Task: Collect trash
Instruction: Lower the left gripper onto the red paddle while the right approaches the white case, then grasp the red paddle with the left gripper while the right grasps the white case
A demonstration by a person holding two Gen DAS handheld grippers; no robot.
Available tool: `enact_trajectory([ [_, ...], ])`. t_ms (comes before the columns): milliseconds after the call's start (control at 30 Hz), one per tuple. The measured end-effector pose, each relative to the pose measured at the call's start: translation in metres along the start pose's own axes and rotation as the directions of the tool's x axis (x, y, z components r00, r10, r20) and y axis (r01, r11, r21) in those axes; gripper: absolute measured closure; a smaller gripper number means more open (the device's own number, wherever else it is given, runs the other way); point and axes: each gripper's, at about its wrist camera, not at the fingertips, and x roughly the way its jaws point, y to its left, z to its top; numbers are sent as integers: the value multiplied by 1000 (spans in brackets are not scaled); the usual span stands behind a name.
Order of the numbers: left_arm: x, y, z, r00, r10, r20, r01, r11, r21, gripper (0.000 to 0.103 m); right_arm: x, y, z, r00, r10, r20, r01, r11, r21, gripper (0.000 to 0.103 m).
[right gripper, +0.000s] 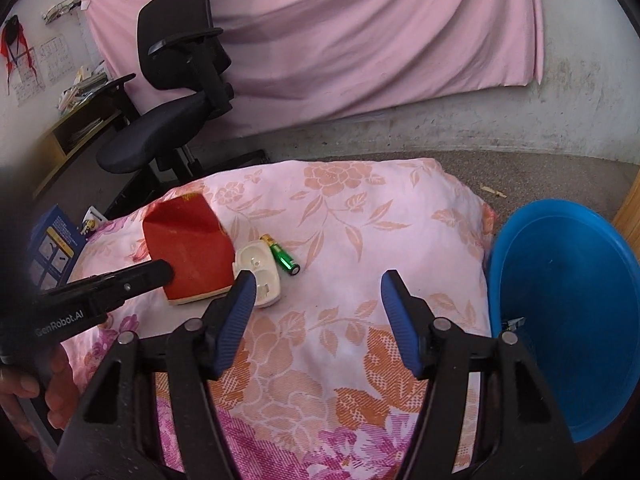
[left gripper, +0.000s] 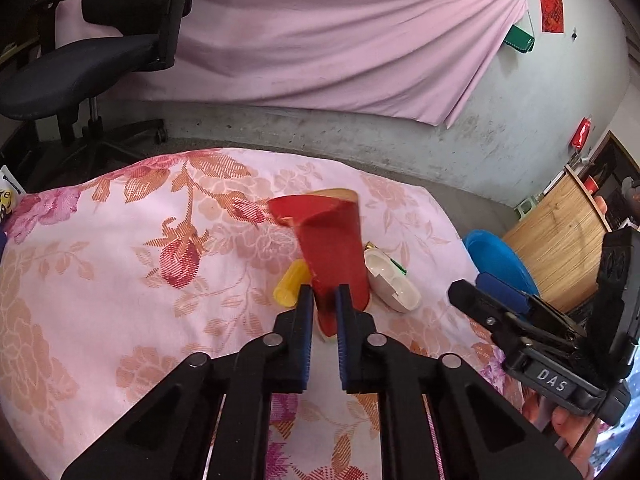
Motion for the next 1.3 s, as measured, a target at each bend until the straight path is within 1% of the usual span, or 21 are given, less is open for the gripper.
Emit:
enact_trajectory([
  [167,-20,7,-7,997,53,57,-53,999,-9,97,4,10,0,1000,4,-23,-5,999,-47,18],
  [267,-35,15,-13,993,78,91,-76,997,-20,97,9,17,0,999,23,-47,-27,997,-78,27],
  [300,-38,17,-15,992,82,95,-80,996,-24,97,13,20,0,998,31,-63,-36,995,-92,31],
  [333,-42,20,-17,991,91,100,-88,996,-32,97,17,23,0,996,38,-82,-46,993,-105,33],
  [400,-48,26,-20,989,103,106,-98,994,-47,97,23,28,0,992,53,-112,-66,990,-123,42],
  [433,-51,28,-22,988,111,108,-106,993,-53,97,27,30,0,990,59,-128,-76,989,-130,44],
  [567,-49,27,-22,987,133,91,-130,991,-37,97,41,33,2,978,91,-189,-117,985,-129,44],
  [700,-41,15,-23,986,152,72,-153,988,9,97,48,25,7,970,140,-198,-157,985,-72,44],
  [833,-37,11,-26,986,154,71,-155,988,17,97,49,24,9,968,151,-198,-166,984,-60,45],
  [867,-37,12,-26,986,152,71,-153,988,12,97,48,24,9,970,147,-195,-162,985,-63,46],
  [900,-37,13,-26,986,150,70,-151,989,7,97,48,24,9,970,147,-193,-161,985,-61,51],
  [1033,-38,14,-26,986,150,75,-151,988,12,97,43,19,9,974,153,-169,-163,986,-46,51],
  [1133,-40,11,-26,984,153,88,-156,987,32,97,34,19,8,982,140,-130,-148,988,-51,51],
  [1300,-44,5,-28,983,148,112,-155,986,53,97,12,30,7,994,102,-32,-105,987,-124,51],
])
